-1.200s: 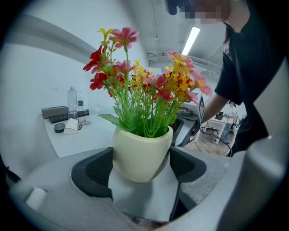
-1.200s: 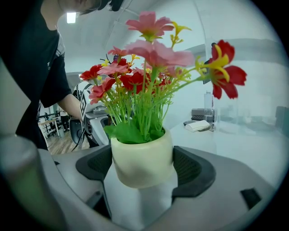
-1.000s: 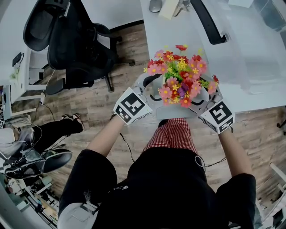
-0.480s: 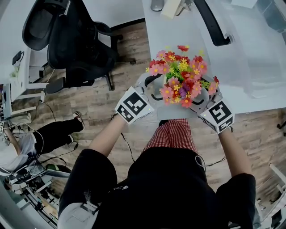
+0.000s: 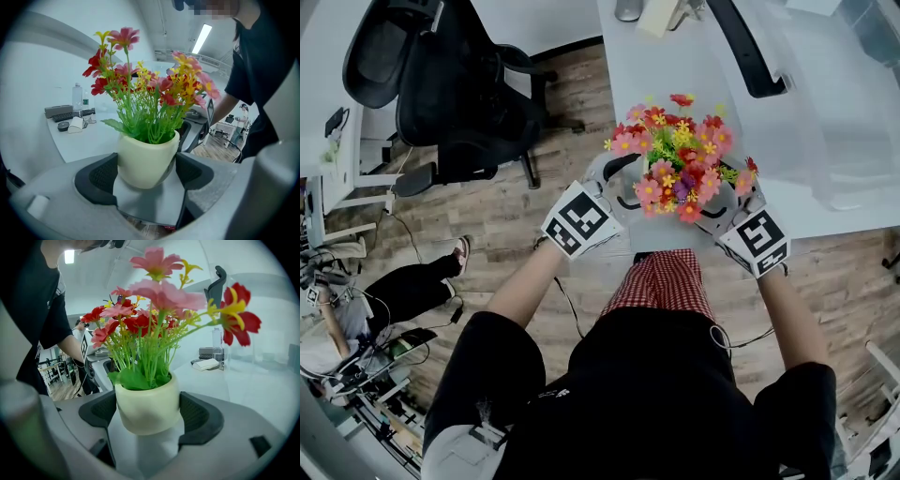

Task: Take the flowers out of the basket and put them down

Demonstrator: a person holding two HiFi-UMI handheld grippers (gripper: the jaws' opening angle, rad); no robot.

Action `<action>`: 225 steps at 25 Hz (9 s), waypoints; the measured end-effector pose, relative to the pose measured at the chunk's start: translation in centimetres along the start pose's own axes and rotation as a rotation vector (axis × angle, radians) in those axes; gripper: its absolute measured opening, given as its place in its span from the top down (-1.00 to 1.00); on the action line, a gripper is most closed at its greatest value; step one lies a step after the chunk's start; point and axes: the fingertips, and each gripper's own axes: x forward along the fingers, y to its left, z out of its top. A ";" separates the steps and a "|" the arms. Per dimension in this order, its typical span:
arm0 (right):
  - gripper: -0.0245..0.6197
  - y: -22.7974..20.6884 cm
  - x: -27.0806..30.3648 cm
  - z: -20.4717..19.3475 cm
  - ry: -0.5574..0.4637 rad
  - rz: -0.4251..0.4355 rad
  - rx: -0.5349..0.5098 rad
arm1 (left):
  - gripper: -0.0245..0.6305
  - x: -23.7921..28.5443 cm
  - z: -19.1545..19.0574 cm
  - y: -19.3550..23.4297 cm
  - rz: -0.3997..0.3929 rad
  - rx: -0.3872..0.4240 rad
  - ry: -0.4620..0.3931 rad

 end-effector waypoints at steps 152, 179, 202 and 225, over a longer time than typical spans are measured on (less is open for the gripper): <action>0.74 3.3 -7.8 2.7 -0.160 -0.195 0.191 | 0.90 -7.6 2.9 -4.5 0.192 0.053 -0.115; 0.58 4.0 -13.8 2.7 -0.288 -0.382 0.210 | 0.90 -12.4 3.3 -5.8 0.199 0.055 -0.155; 0.81 7.6 -14.7 6.8 -0.343 -0.360 0.143 | 0.90 -15.9 5.3 -7.7 0.229 0.058 -0.222; 0.89 6.8 -17.9 10.5 -0.408 -0.183 0.070 | 0.90 -12.3 11.3 -11.1 0.318 0.080 -0.268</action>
